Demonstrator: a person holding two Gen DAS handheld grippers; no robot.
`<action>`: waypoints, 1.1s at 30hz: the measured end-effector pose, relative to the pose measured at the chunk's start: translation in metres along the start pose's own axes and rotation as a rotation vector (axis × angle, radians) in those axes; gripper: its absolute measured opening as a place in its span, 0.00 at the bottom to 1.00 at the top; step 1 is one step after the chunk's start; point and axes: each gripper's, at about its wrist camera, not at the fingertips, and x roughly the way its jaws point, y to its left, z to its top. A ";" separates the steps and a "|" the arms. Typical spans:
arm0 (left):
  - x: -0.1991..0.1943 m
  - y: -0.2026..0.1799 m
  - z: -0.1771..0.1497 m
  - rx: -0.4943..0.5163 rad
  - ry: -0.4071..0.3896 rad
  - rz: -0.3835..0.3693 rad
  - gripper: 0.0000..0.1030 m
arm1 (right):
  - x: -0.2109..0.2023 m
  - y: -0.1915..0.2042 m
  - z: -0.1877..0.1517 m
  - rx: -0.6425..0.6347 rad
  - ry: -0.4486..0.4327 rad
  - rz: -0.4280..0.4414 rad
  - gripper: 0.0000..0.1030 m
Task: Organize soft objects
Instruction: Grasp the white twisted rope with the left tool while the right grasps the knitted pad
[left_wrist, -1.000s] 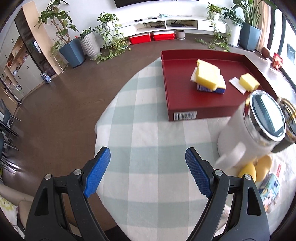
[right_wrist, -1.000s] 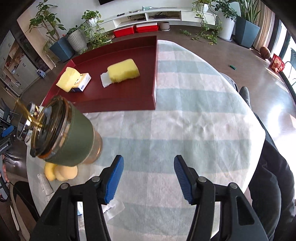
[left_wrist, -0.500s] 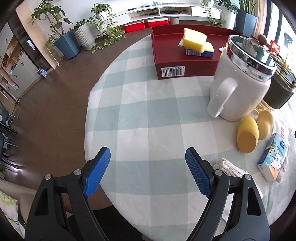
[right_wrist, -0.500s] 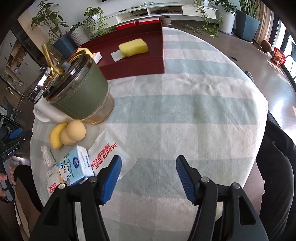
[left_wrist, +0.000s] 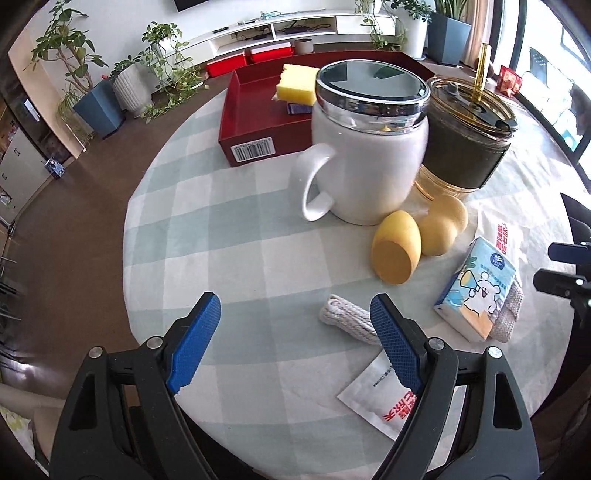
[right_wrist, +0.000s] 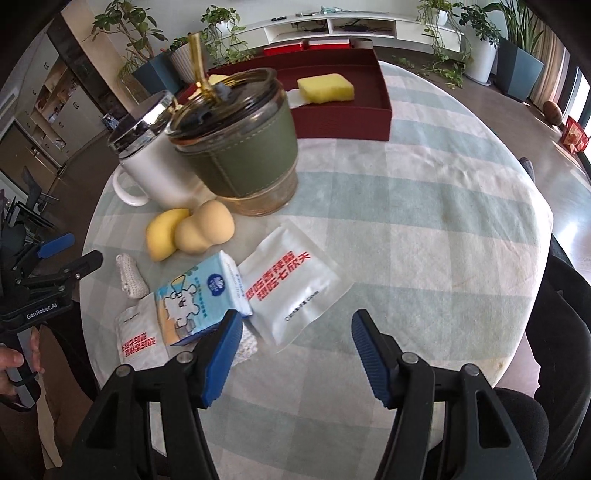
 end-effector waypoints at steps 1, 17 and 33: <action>0.002 -0.004 0.000 0.002 0.008 -0.004 0.81 | 0.001 0.005 -0.002 -0.010 0.004 0.005 0.63; 0.034 -0.032 -0.002 0.001 0.078 -0.052 0.81 | 0.033 0.046 -0.025 -0.019 0.067 0.021 0.63; 0.058 -0.024 -0.004 -0.070 0.106 -0.103 0.82 | 0.047 0.067 -0.018 -0.062 0.030 -0.051 0.62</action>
